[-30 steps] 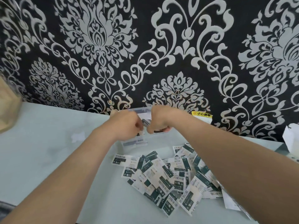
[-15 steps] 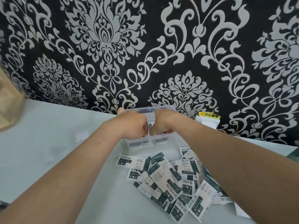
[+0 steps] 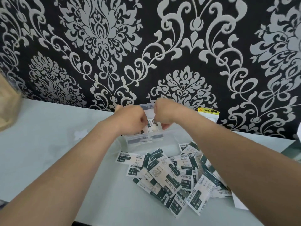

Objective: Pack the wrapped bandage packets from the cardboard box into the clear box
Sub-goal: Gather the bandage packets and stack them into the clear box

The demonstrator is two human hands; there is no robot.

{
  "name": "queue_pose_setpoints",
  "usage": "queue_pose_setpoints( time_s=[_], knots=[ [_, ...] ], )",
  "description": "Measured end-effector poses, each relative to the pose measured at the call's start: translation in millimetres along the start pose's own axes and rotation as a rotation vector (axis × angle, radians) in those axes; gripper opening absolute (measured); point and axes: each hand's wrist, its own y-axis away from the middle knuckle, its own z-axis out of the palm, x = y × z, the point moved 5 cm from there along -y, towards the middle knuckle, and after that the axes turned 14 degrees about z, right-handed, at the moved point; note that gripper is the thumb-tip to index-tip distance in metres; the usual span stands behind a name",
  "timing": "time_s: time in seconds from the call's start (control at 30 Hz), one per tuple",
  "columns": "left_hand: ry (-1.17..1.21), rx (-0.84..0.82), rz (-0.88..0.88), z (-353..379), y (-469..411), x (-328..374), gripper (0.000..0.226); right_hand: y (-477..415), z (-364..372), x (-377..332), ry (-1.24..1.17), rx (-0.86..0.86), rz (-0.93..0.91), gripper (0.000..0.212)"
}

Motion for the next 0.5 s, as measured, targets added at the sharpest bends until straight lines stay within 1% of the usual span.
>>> queue_pose_setpoints(
  time_s=[0.13, 0.17, 0.2, 0.23, 0.33, 0.37, 0.4, 0.47, 0.5],
  knots=[
    [0.259, 0.309, -0.022, -30, 22, 21, 0.029, 45, -32, 24, -0.296, 0.105, -0.079, 0.006],
    [0.303, 0.345, -0.018, -35, 29, 31, 0.028, 60, -35, 34, -0.368, 0.102, -0.094, 0.006],
    [0.327, 0.346, -0.014, -38, 36, 41, 0.026, 73, -35, 44, -0.414, 0.092, -0.105, 0.007],
    [0.345, 0.311, -0.014, -37, 42, 50, 0.025, 84, -32, 53, -0.426, 0.075, -0.106, 0.008],
    [0.319, 0.057, -0.033, -13, 60, 81, 0.024, 111, -7, 80, -0.348, 0.040, -0.076, 0.009],
    [0.276, -0.016, -0.040, -1, 65, 87, 0.030, 115, 4, 85, -0.295, 0.047, -0.070, 0.009],
    [0.233, -0.065, -0.052, 10, 69, 91, 0.041, 116, 15, 90, -0.253, 0.055, -0.060, 0.009],
    [0.170, -0.115, -0.086, 28, 75, 93, 0.062, 119, 34, 96, -0.232, 0.044, -0.049, 0.008],
    [0.155, -0.131, -0.098, 35, 77, 93, 0.068, 120, 41, 96, -0.228, 0.040, -0.057, 0.013]
  ],
)
